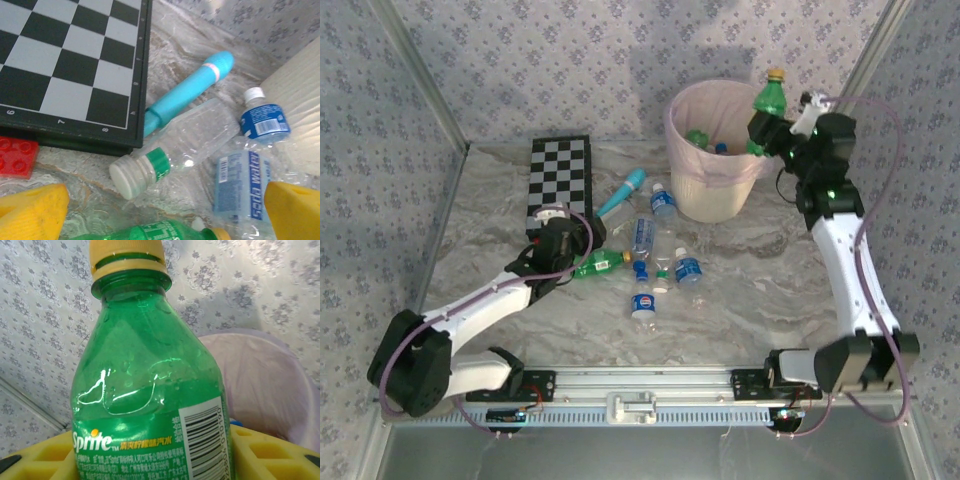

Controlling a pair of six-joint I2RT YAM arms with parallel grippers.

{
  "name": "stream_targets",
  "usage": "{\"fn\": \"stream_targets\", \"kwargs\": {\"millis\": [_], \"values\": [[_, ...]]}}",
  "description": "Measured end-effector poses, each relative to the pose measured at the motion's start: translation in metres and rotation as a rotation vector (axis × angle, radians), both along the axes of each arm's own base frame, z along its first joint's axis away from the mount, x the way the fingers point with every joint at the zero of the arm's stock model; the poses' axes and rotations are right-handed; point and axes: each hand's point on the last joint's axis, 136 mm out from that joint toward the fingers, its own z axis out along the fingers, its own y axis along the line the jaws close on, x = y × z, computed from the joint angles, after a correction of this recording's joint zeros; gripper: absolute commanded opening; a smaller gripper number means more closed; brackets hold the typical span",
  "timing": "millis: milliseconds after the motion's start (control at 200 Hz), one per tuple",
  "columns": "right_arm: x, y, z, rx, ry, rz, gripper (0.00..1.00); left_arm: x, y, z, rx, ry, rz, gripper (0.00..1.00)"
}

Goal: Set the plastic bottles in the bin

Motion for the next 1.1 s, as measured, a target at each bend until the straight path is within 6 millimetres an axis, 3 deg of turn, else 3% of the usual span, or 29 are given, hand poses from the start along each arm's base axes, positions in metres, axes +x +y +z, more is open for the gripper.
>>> {"fn": "stream_targets", "kwargs": {"millis": [235,410,575,745,935,1099], "values": [[0.082,0.037,0.001,-0.038,0.04,0.077,0.44,0.0,0.009,-0.011,0.015,0.026,0.022,1.0],[0.111,0.073,-0.027,-0.097,0.137,0.133,0.47,-0.002,0.024,-0.026,0.033,0.059,0.051,1.0],[0.109,0.106,-0.071,-0.242,0.252,0.148,0.5,-0.005,0.035,-0.034,0.042,0.08,0.073,1.0],[0.092,0.127,-0.095,-0.44,0.312,0.124,0.52,-0.004,0.04,-0.032,0.04,0.078,0.086,1.0],[0.089,0.113,-0.102,-0.533,0.349,0.063,0.56,-0.007,0.043,-0.032,0.037,0.076,0.09,1.0],[0.091,0.102,-0.107,-0.553,0.375,0.032,0.76,-0.008,0.043,-0.03,0.03,0.07,0.09,1.0]]}}
